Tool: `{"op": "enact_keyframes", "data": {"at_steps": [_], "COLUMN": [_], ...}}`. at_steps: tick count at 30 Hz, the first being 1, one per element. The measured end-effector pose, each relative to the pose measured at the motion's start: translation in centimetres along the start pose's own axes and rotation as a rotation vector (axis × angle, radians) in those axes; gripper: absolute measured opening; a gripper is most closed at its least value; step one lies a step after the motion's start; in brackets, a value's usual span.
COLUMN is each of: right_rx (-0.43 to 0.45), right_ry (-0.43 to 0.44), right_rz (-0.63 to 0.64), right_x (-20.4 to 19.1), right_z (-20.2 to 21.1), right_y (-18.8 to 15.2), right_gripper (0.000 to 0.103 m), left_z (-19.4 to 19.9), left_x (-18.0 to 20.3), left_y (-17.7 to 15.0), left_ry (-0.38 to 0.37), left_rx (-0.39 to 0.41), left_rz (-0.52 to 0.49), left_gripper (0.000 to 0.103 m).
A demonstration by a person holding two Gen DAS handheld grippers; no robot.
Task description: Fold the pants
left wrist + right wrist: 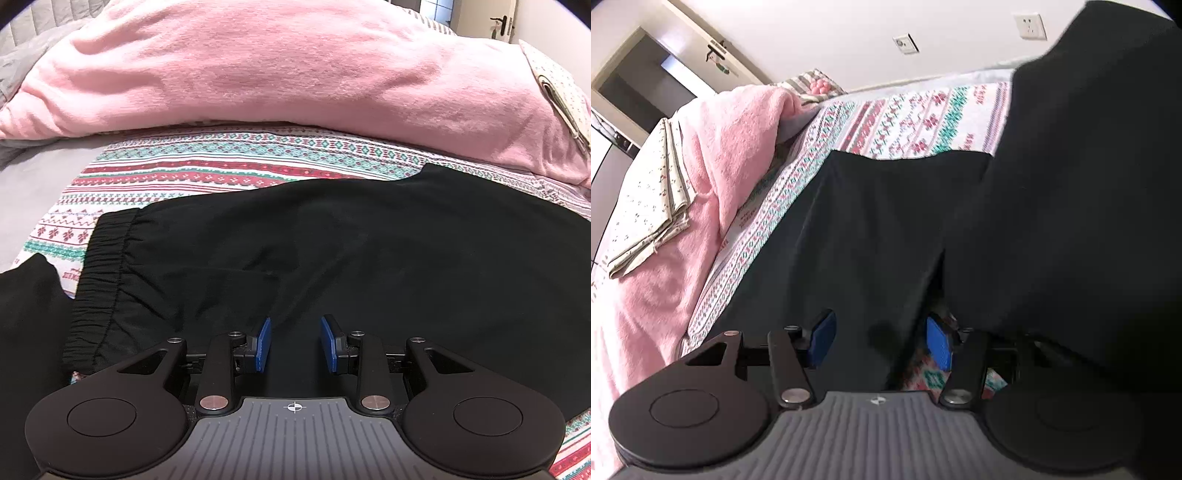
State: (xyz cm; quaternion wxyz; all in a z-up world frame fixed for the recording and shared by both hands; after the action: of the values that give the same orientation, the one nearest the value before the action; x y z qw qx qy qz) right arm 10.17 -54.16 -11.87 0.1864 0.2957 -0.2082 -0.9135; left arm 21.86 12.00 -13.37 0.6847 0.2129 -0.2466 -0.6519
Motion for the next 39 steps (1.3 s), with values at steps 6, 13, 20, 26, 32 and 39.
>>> {"op": "enact_keyframes", "data": {"at_steps": [6, 13, 20, 26, 32, 39], "right_rx": [0.048, 0.074, 0.267, 0.514, 0.616, 0.172], "right_ry": [-0.005, 0.015, -0.053, -0.115, 0.23, 0.477], "right_rz": [-0.093, -0.165, 0.068, 0.483, 1.111, 1.984], "right_x": [1.8, 3.0, -1.4, -11.0, -26.8, -27.6], "right_z": [-0.5, -1.7, 1.8, 4.7, 7.4, 5.4], "right_y": [0.9, 1.9, 3.8, 2.2, -11.8, -39.1], "right_gripper": [0.043, 0.021, 0.02, 0.02, 0.021, 0.024], "left_z": [-0.3, -0.6, -0.9, -0.3, 0.0, -0.2], "left_x": [0.1, 0.2, 0.3, 0.0, -0.3, -1.3], "left_y": [0.2, 0.0, -0.3, 0.4, 1.0, 1.2], "left_ry": [-0.009, -0.007, -0.015, -0.037, -0.063, -0.071], "left_rx": [-0.006, -0.012, -0.028, -0.007, 0.01, 0.004], "left_rz": [-0.003, -0.01, -0.013, 0.022, 0.079, 0.126], "left_gripper": [0.03, 0.03, 0.03, 0.03, 0.03, 0.03]}}
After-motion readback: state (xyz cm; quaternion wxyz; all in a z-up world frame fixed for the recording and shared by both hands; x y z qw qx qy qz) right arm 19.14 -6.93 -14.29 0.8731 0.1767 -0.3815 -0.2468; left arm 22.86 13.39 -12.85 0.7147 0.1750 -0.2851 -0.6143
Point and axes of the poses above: each gripper's, at about its wrist camera, not at the fingertips, and z roughly against the way its jaws point, x to its right, y to its top, the point moved 8 cm from there along -z, roughly the way its jaws point, and after that the axes turned 3 degrees about z, right-handed, at the moved point
